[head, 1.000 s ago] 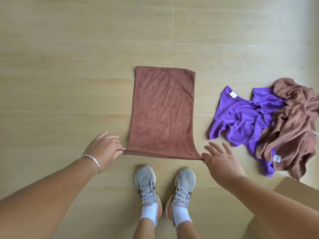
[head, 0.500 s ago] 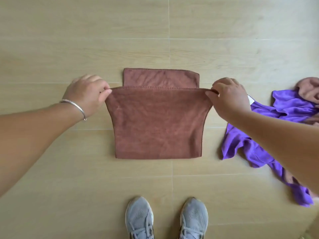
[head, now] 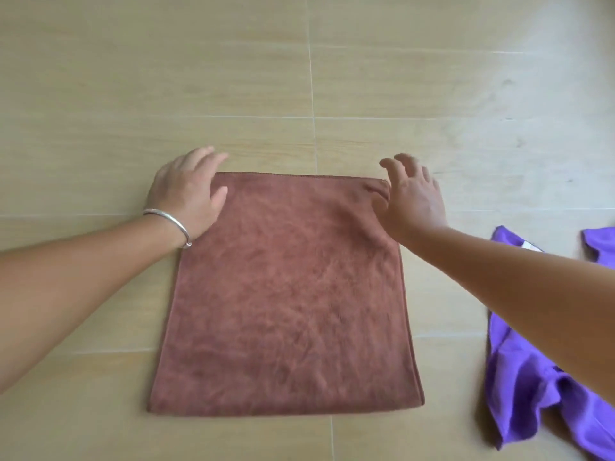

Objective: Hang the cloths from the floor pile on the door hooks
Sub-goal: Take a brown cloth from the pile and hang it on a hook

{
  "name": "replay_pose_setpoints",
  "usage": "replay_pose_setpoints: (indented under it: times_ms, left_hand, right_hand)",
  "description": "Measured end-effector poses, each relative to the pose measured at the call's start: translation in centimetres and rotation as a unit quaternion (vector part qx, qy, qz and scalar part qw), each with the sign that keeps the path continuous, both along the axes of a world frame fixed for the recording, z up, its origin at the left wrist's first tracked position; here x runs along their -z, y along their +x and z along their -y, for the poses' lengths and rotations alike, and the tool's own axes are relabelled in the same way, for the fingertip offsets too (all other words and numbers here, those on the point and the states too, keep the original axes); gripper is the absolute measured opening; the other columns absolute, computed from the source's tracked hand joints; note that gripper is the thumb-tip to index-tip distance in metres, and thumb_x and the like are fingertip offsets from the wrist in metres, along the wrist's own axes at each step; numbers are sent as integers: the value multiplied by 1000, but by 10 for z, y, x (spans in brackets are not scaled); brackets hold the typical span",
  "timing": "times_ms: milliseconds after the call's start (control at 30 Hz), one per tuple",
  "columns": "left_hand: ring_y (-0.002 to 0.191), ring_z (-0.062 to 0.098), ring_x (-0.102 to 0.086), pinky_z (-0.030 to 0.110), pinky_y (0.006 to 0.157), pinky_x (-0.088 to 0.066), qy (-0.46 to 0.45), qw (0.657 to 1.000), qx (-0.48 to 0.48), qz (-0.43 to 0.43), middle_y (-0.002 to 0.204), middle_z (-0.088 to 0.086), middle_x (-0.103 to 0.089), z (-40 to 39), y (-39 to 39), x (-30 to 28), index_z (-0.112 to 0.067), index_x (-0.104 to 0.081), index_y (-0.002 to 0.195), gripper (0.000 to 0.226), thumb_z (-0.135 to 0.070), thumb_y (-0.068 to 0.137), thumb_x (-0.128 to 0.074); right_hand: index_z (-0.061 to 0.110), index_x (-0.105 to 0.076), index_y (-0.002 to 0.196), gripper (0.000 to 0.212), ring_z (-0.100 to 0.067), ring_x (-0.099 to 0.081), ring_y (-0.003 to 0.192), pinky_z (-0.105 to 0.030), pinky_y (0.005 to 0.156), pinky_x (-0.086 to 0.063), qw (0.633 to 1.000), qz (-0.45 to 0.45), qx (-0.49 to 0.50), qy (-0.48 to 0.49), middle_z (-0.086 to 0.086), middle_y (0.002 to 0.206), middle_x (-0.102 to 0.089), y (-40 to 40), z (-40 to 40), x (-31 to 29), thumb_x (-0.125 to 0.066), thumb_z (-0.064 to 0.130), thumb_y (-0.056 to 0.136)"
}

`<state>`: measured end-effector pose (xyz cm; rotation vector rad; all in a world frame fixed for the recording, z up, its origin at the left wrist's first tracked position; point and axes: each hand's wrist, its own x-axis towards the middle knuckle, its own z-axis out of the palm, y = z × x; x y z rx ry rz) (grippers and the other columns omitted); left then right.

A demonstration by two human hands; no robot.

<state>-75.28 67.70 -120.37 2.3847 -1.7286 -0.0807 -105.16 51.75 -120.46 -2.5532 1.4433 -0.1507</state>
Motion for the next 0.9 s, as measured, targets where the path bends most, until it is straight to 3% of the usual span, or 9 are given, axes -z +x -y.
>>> replay_pose_setpoints:
  times_ms: [100,200,333,467,633,900]
  left_hand:
    - [140,25,-28,47,114,-21,89,989,108,38,154,8,-29,-52,-38,10,-25,-30,147,63,-50,90,-43]
    - [147,20,-6,47,118,-9,195,975,99,43,161,3,-6,-96,-64,26,-32,-8,152,77,-70,85,-16]
    - [147,21,-1,51,117,-7,197,975,85,62,161,3,-2,-99,-65,46,-34,3,150,78,-75,85,-7]
    - [146,18,8,48,117,2,194,977,50,66,161,1,7,-59,-38,48,-38,8,149,79,-77,81,1]
    - [147,19,-2,46,117,-7,216,973,46,62,161,2,1,-27,-33,32,-38,-1,150,72,-69,86,-10]
    - [144,23,-22,55,113,-23,141,972,178,67,157,8,-23,-153,-79,40,-24,-29,149,82,-70,82,-37]
  right_hand:
    - [23,-40,142,58,-27,-28,141,-46,118,-18,983,-55,-175,2,-7,152,-34,-23,-60,2,-55,41,89]
    - [26,-34,148,68,-26,-18,146,-51,119,-14,953,-132,-269,36,-7,158,-25,-38,-110,12,-40,61,91]
    - [29,-17,153,75,-25,-8,148,-53,118,-12,934,-186,-301,35,-6,161,-12,-36,-105,29,-17,71,91]
    - [32,-8,154,74,-23,-3,149,-49,119,-6,935,-206,-287,14,-4,162,-6,-5,-59,26,-9,71,90]
    - [30,-9,154,70,-22,0,149,-47,120,-5,949,-199,-242,18,-5,162,-4,18,-50,21,-16,63,93]
    - [20,-41,146,73,-29,-22,146,-57,115,-18,894,-105,-435,-22,-10,157,-28,-71,-90,41,-42,66,89]
